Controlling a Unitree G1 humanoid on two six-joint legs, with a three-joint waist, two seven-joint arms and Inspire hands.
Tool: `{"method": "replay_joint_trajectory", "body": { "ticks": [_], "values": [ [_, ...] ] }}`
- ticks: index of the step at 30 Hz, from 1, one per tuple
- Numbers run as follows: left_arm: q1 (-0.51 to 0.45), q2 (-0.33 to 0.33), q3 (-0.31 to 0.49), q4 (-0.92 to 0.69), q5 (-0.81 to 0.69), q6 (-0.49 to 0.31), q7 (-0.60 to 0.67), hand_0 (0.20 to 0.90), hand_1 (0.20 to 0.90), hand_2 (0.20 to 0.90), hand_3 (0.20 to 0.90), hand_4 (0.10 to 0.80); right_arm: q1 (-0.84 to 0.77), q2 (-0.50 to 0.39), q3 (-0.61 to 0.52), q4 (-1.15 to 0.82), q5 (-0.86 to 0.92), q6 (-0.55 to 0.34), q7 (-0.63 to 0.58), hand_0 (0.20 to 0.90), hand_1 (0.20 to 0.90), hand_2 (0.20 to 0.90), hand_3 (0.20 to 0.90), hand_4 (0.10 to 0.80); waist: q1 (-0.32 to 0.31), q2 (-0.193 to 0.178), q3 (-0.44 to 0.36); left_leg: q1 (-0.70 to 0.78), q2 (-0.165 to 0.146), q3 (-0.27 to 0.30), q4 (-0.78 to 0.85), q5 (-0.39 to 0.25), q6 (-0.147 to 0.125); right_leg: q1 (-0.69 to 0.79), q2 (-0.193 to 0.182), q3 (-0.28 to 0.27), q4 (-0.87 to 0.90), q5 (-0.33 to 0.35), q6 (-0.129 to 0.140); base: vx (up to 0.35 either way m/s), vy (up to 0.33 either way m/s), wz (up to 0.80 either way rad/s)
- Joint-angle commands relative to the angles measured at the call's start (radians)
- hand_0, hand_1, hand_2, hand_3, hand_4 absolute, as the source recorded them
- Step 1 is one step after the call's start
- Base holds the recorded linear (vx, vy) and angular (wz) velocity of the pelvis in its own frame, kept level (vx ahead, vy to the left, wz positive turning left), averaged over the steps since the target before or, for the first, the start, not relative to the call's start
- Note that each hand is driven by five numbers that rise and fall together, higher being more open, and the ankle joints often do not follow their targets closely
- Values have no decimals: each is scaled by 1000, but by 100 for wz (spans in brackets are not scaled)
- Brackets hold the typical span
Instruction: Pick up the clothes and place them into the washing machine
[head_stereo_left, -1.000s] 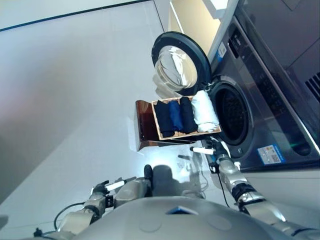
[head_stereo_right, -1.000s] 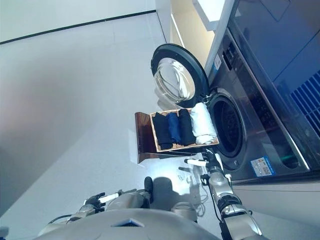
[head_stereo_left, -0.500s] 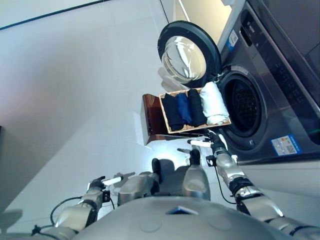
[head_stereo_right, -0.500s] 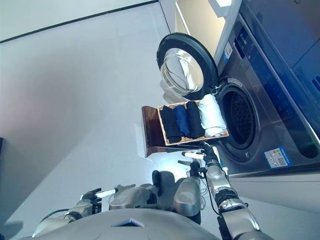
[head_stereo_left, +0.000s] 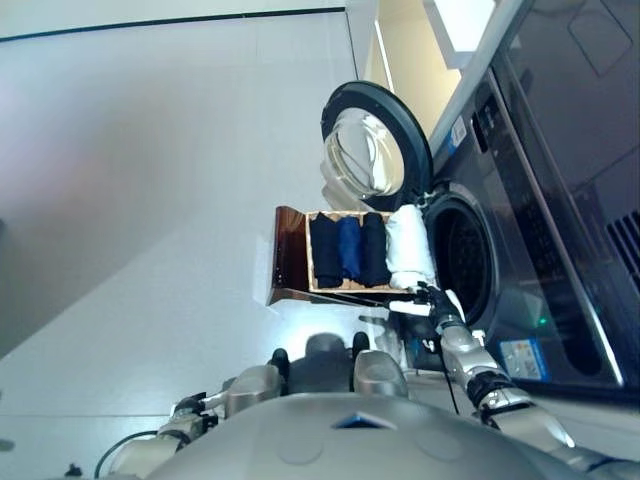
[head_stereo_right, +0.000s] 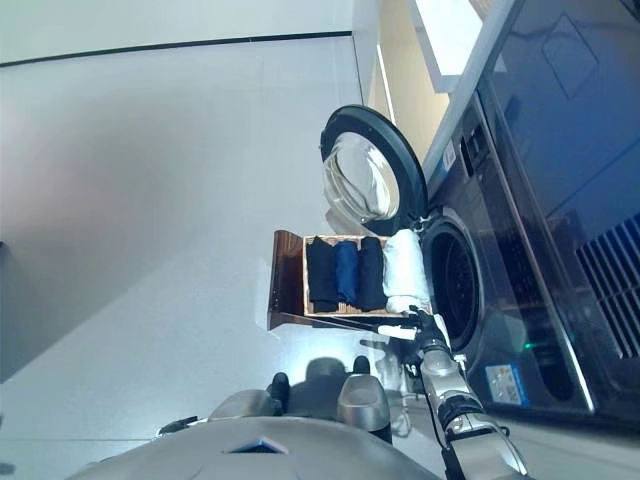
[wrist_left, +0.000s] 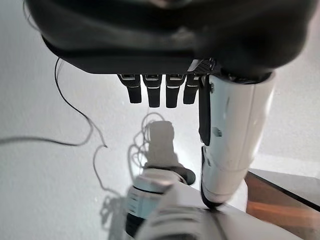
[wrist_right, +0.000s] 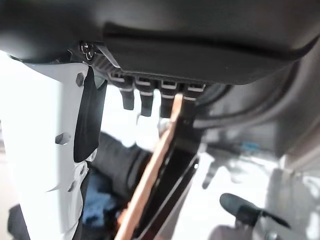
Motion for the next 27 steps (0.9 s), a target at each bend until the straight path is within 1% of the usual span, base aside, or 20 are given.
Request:
{"method": "replay_joint_trajectory", "body": {
  "ticks": [1, 4, 7, 9, 10, 11, 12, 13, 14, 15, 16, 17, 18, 19, 20, 21, 22, 24, 25, 27],
  "values": [
    [-81, 23, -38, -10, 9, -23, 8, 900, 900, 900, 900, 800, -82, -31, -35, -33, 12, -43, -28, 900, 900, 900, 900, 800, -6, 1, 24, 114, 27, 20, 23, -57, -70, -78, -42, 22, 40, 15, 54, 96, -128, 20],
    [-80, 25, -41, -7, 15, -22, 10, 900, 900, 900, 900, 800, -83, -28, -30, -38, 18, -48, -22, 900, 900, 900, 900, 800, -5, 8, 22, 122, 32, 28, 25, -49, -72, -80, -29, 30, 44, 7, 48, 59, -89, 0],
    [-86, 39, -29, -6, 16, -21, 18, 900, 900, 900, 900, 800, -89, -19, 1, -54, 15, -50, -9, 900, 900, 900, 900, 800, -6, 6, 24, 120, 52, 34, 52, -4, -89, -81, 4, 52, 73, -29, 22, 54, -161, -18],
    [-87, 45, -20, -10, 11, -21, 19, 900, 900, 900, 900, 800, -80, -12, 5, -56, 21, -52, -6, 900, 900, 900, 900, 800, -9, 0, 23, 117, 75, 33, 85, 35, -102, -69, 30, 56, 81, -54, 5, 49, -161, -4],
    [-87, 45, -20, -10, 11, -21, 19, 900, 900, 900, 900, 800, -80, -12, 6, -56, 21, -52, -6, 900, 900, 900, 900, 800, -9, 0, 23, 117, 76, 33, 85, 35, -102, -69, 31, 56, 81, -54, 5, 52, -256, -7],
    [-85, 52, -11, -19, -4, -23, 13, 900, 900, 900, 900, 800, -63, -3, 5, -51, 42, -56, -6, 900, 900, 900, 900, 800, -4, -23, 34, 50, 81, 22, 249, 99, -98, -31, 59, 68, 77, -73, -26, 20, -306, -7],
    [-87, 51, -13, -26, -13, -24, 11, 900, 900, 900, 900, 800, -55, -1, 0, -50, 57, -61, -11, 900, 900, 900, 900, 800, 5, -44, 54, -18, 66, 24, 375, 122, -85, -12, 57, 69, 74, -72, -41, 15, -414, -4],
    [-91, 47, -18, -34, -30, -26, 8, 900, 900, 900, 900, 800, -54, 2, -5, -33, 67, -62, -16, 900, 900, 900, 900, 800, 15, -60, 73, -74, 46, 32, 459, 120, -68, 1, 58, 65, 74, -75, -52, -4, -288, 4],
    [-92, 45, -24, -35, -32, -23, 5, 900, 900, 900, 900, 800, -57, 4, -8, -5, 67, -58, -21, 900, 900, 900, 900, 800, 23, -67, 82, -112, 33, 49, 478, 102, -57, 15, 59, 62, 70, -80, -55, 52, -203, 21],
    [-90, 41, -28, -32, -31, -20, 2, 900, 900, 900, 900, 800, -61, 6, -10, 12, 65, -53, -25, 900, 900, 900, 900, 800, 29, -67, 83, -147, 21, 70, 444, 76, -48, 24, 60, 58, 65, -83, -52, 116, -103, 41],
    [-88, 36, -35, -29, -26, -20, 0, 900, 900, 900, 900, 800, -63, 7, -14, 26, 69, -52, -26, 900, 900, 900, 900, 800, 33, -67, 83, -179, 20, 91, 396, 55, -43, 38, 59, 59, 56, -86, -47, 184, -41, 42],
    [-85, 35, -39, -26, -19, -18, -1, 900, 900, 900, 900, 800, -65, 6, -16, 28, 70, -52, -27, 900, 900, 900, 900, 800, 41, -66, 82, -201, 20, 99, 337, 51, -43, 52, 62, 61, 48, -90, -43, 144, -9, 23],
    [-85, 35, -39, -26, -18, -18, -1, 900, 900, 900, 900, 800, -64, 6, -16, 28, 70, -52, -27, 900, 900, 900, 900, 800, 42, -66, 85, -196, 19, 101, 336, 50, -42, 55, 61, 62, 48, -91, -43, 248, 41, 6],
    [-79, 36, -42, -21, -8, -13, -1, 900, 900, 900, 900, 800, -63, 8, -15, 29, 65, -50, -27, 900, 900, 900, 900, 800, 53, -46, 81, -202, 22, 99, 186, 88, -52, 73, 82, 73, 43, -106, -38, 269, 84, 4],
    [-75, 34, -44, -19, -4, -11, -1, 900, 900, 900, 900, 800, -63, 6, -16, 31, 64, -52, -32, 900, 900, 900, 900, 800, 61, -30, 81, -224, 20, 93, 107, 135, -56, 89, 95, 83, 41, -116, -36, 270, 82, 18],
    [-75, 34, -44, -19, -4, -11, -1, 900, 900, 900, 900, 800, -62, 6, -16, 30, 64, -52, -32, 900, 900, 900, 900, 800, 62, -33, 84, -215, 18, 95, 99, 138, -56, 93, 92, 84, 42, -118, -35, 314, 118, 15],
    [-72, 30, -46, -16, 4, -8, -3, 900, 900, 900, 900, 800, -60, 2, -24, 35, 62, -52, -36, 900, 900, 900, 900, 800, 69, -12, 79, -244, 11, 114, 17, 182, -68, 132, 101, 98, 34, -141, -33, 215, 77, 12],
    [-71, 32, -45, -15, 10, -7, -4, 900, 900, 900, 900, 800, -56, 2, -29, 35, 60, -51, -38, 900, 900, 900, 900, 800, 70, -8, 78, -236, 7, 135, 12, 194, -70, 152, 99, 104, 33, -152, -33, 301, 147, 11],
    [-63, 34, -36, -9, 12, -7, -5, 900, 900, 900, 900, 800, -50, 2, -32, 24, 44, -50, -41, 900, 900, 900, 900, 800, 71, 3, 63, -218, -11, 117, 28, 178, -51, 175, 84, 123, 34, -170, -23, 388, 233, -1],
    [-63, 36, -37, -4, 10, -10, -3, 900, 900, 900, 900, 800, -52, 11, -42, 29, 47, -48, -45, 900, 900, 900, 900, 800, 68, 4, 44, -208, -24, 131, 37, 161, -44, 186, 55, 134, 27, -174, -6, 340, 235, -52]
  ]
}}
